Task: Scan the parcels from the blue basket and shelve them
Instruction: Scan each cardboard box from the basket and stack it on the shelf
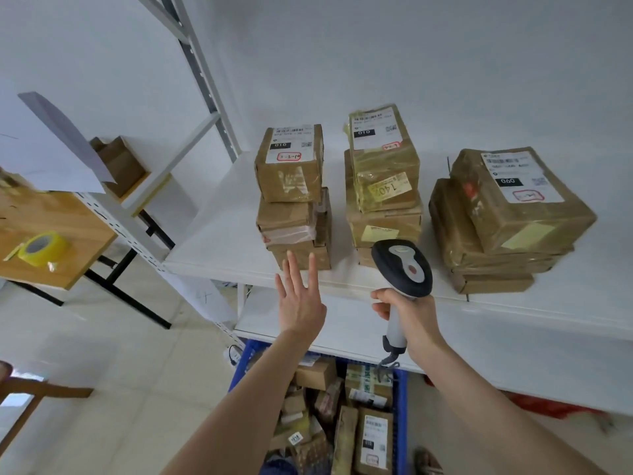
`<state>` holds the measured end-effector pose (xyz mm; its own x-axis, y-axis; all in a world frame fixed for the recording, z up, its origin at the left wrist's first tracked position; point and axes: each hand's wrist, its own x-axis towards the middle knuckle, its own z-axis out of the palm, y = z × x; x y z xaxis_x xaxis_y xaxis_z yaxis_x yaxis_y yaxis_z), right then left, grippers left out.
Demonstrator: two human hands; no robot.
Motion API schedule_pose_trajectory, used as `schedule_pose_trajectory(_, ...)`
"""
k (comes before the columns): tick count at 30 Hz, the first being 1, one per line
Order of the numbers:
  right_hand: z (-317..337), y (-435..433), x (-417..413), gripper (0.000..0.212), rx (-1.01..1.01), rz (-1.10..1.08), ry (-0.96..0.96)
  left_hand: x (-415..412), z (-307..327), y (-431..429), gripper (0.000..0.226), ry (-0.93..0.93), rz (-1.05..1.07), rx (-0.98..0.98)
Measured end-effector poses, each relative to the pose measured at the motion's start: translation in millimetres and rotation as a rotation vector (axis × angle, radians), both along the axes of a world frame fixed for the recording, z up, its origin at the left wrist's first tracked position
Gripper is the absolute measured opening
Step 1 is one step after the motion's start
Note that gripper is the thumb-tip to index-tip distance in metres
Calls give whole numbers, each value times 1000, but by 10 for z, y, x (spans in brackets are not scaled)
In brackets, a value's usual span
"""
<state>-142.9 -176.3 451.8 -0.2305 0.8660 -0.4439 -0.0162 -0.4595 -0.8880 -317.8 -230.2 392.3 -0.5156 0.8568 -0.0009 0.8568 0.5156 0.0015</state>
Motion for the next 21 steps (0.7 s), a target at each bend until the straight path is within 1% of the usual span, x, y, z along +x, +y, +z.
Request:
schedule_pose_trajectory(2,-35,9,-12,16,2,-2,-7,-36,-60,88,95,-28,6,38)
schedule_pose_trajectory(7,-140,31,-23,16,-18,-20,-9,-133,-189,248,95,-60,-2,63)
schedule_pose_trajectory(13,-193,91,-65,4,-35,-48,22,-355,-168,475,94,-56,-6,43)
schedule_pose_trajectory(21,-279,205,-172,12,7,-88,65,-717,-89,947,94,-39,-30,30)
